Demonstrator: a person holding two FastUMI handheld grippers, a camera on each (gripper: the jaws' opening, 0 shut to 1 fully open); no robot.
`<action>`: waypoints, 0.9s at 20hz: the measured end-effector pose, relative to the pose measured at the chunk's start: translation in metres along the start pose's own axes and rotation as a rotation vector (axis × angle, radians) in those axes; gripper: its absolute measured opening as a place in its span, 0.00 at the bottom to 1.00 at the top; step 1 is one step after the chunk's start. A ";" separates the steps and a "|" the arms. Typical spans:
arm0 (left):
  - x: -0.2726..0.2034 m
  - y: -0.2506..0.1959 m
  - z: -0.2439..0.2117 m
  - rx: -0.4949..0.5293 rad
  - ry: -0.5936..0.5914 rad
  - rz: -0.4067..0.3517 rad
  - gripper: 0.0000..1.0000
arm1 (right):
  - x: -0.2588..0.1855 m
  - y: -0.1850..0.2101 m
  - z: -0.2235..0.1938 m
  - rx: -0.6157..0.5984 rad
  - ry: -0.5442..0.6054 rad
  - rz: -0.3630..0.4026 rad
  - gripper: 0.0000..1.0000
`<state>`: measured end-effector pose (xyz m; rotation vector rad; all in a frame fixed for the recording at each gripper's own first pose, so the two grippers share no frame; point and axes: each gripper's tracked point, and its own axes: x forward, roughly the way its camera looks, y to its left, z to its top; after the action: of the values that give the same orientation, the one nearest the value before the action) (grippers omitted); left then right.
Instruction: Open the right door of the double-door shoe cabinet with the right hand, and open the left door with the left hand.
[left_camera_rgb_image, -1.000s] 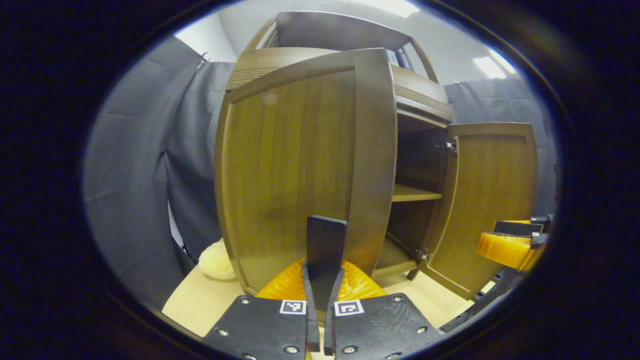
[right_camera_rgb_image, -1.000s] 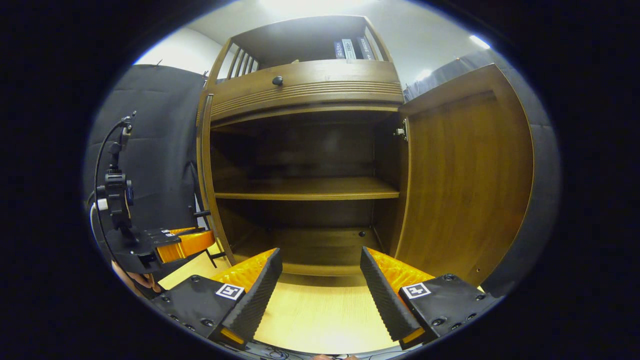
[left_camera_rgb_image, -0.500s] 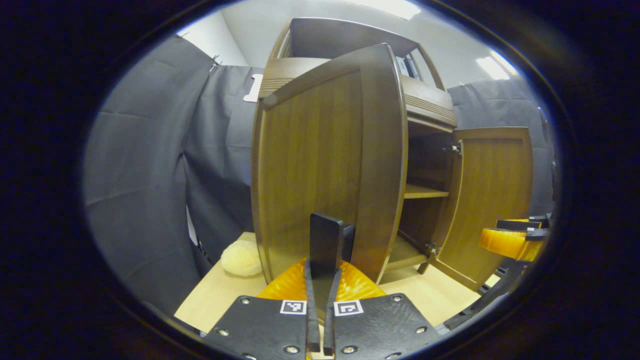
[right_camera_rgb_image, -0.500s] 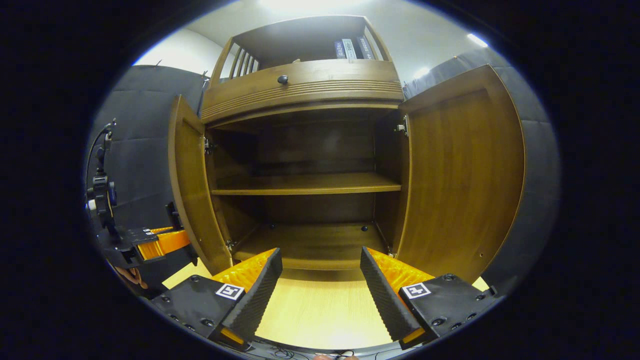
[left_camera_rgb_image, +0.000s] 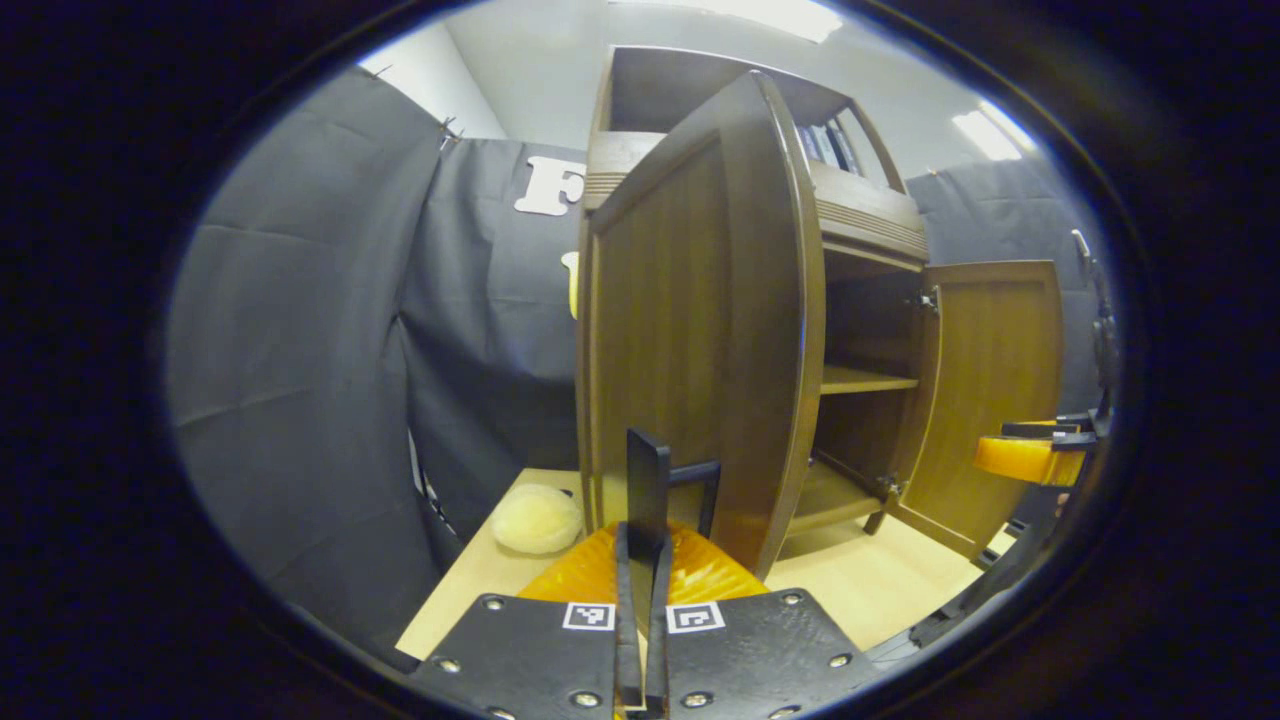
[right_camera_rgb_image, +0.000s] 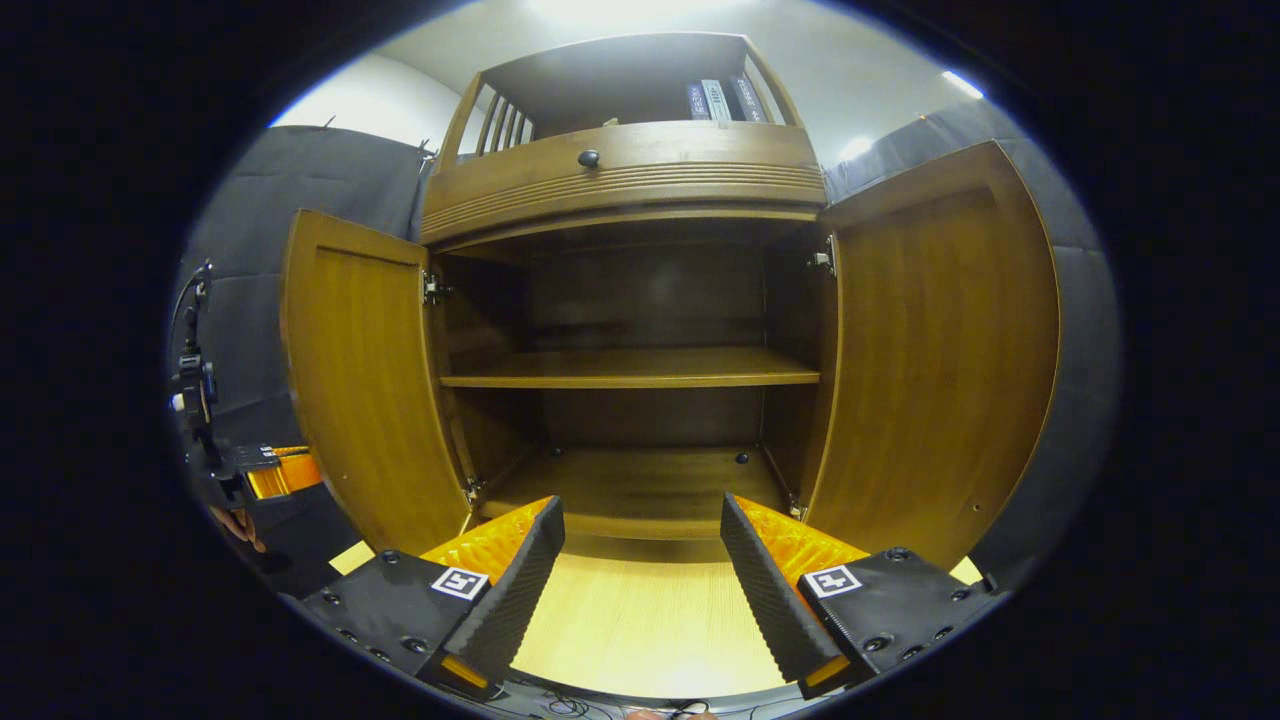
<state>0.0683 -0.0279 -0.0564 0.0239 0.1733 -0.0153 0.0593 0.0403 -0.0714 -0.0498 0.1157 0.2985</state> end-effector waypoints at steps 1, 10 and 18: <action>-0.004 0.023 -0.002 -0.008 -0.002 0.008 0.04 | -0.001 0.000 0.000 0.000 0.000 0.000 0.94; -0.005 0.094 -0.003 0.019 -0.023 -0.025 0.01 | -0.001 0.001 0.001 -0.021 0.011 0.016 0.94; -0.016 0.103 -0.011 0.011 -0.031 -0.005 0.01 | -0.005 -0.010 0.003 -0.007 0.009 -0.024 0.94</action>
<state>0.0520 0.0760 -0.0622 0.0339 0.1421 -0.0211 0.0579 0.0296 -0.0679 -0.0599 0.1230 0.2747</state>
